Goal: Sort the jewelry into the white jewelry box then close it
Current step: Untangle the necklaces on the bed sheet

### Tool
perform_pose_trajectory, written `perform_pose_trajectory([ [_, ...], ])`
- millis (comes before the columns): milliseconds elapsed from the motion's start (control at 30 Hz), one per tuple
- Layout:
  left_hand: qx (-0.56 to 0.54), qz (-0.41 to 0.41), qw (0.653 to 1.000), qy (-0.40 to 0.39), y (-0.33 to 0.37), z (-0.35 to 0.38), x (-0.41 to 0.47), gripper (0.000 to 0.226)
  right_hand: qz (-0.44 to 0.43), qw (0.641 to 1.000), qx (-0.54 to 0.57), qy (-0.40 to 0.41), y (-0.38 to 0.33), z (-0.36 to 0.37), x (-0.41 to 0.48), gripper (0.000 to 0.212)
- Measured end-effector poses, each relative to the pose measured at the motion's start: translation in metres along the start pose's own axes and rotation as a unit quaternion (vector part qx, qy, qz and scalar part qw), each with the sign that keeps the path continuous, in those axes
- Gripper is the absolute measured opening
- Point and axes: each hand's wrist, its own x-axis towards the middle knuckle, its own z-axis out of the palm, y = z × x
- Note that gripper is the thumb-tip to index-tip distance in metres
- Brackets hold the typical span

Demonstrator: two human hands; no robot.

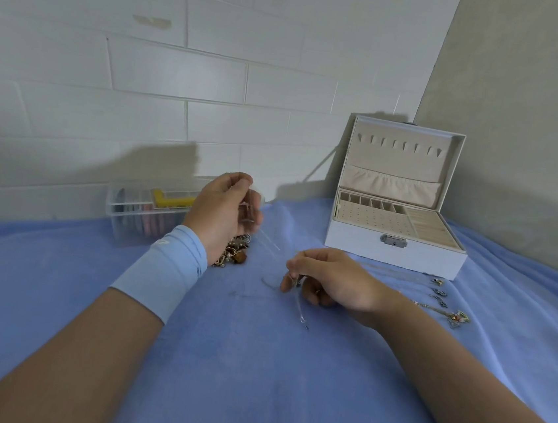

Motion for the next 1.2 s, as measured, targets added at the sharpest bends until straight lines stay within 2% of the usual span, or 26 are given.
perform_pose_trajectory([
  [100,0.051,0.022,0.998,0.031,0.001,-0.004,0.005,0.017,0.003,1.000,-0.004,-0.007,0.000,0.000,0.000,0.025],
  [267,0.181,0.110,0.976,0.055,0.002,-0.009,0.006,0.013,0.014,1.000,-0.008,-0.003,0.001,-0.002,0.001,0.038],
  [367,0.260,0.172,0.948,0.067,0.005,-0.014,0.007,0.016,0.007,1.000,0.008,0.017,0.004,-0.002,0.001,0.033],
  [433,0.276,0.191,0.939,0.078,0.008,-0.016,0.007,0.016,-0.012,0.998,0.026,0.057,0.004,-0.002,0.002,0.028],
  [567,0.262,0.192,0.942,0.081,0.013,-0.017,0.006,0.012,-0.057,0.982,0.140,0.110,-0.003,-0.006,0.000,0.030],
  [700,0.247,0.168,0.952,0.072,0.010,-0.018,0.006,0.013,-0.074,0.959,0.247,0.117,-0.004,-0.017,-0.002,0.051],
  [833,0.270,0.145,0.950,0.062,0.005,-0.017,0.007,0.015,-0.133,0.956,0.206,0.163,-0.005,-0.022,-0.006,0.062],
  [900,0.340,0.143,0.929,0.039,0.000,-0.018,0.008,0.018,-0.171,0.949,0.197,0.176,-0.012,-0.024,-0.010,0.059],
  [1033,0.477,0.122,0.867,-0.068,-0.004,-0.014,0.003,0.021,-0.240,0.942,0.202,0.121,-0.027,-0.034,-0.017,0.039],
  [1200,0.486,0.071,0.837,-0.241,0.003,0.007,-0.020,0.021,-0.287,0.938,0.164,0.101,-0.049,-0.049,-0.032,0.041],
])
